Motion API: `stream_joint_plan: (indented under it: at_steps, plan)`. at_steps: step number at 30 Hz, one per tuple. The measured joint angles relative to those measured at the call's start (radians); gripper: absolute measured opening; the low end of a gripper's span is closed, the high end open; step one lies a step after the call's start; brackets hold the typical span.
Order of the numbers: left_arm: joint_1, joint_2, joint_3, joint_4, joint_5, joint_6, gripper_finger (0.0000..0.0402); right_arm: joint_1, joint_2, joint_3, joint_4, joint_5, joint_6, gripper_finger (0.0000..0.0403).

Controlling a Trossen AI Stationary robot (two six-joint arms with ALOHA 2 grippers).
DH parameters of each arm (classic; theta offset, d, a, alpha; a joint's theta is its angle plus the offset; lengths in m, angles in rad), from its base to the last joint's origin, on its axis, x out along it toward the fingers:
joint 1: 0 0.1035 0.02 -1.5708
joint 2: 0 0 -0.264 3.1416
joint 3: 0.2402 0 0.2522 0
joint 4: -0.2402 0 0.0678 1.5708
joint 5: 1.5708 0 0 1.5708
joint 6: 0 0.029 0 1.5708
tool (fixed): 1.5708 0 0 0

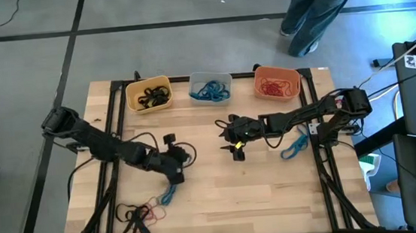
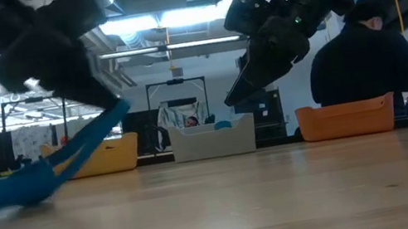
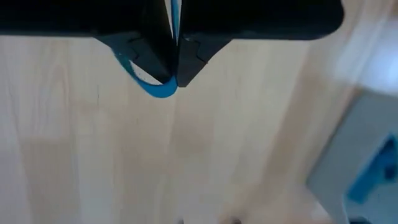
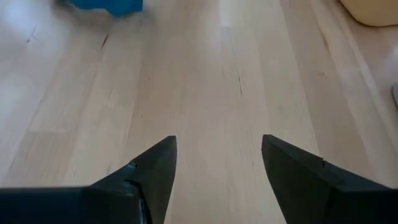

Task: Sort rubber bands into baskets
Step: Put the blue rubber band into the grey bin

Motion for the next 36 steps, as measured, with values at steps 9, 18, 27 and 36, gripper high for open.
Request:
stream_joint_plan:
  at_steps: [9, 18, 27, 36]
  plan:
    - [0.078, 0.000, 0.001, 0.339, -0.021, 0.198, 0.0007, 0.000, 0.000, 0.000, 0.007, -0.008, -0.011, 0.0237]
    - [0.101, 0.000, 0.001, 0.401, -0.019, 0.232, 0.0014, 0.000, 0.060, 0.002, 0.187, -0.208, 0.017, 0.0299]
    - [0.099, 0.006, 0.001, 0.441, 0.004, 0.233, 0.0004, 0.001, 0.192, 0.001, 0.491, -0.209, 0.015, 0.0381]
    - [0.099, 0.087, 0.001, 0.584, 0.038, 0.289, 0.0015, 0.001, 0.245, 0.002, 0.648, -0.248, 0.015, 0.0362]
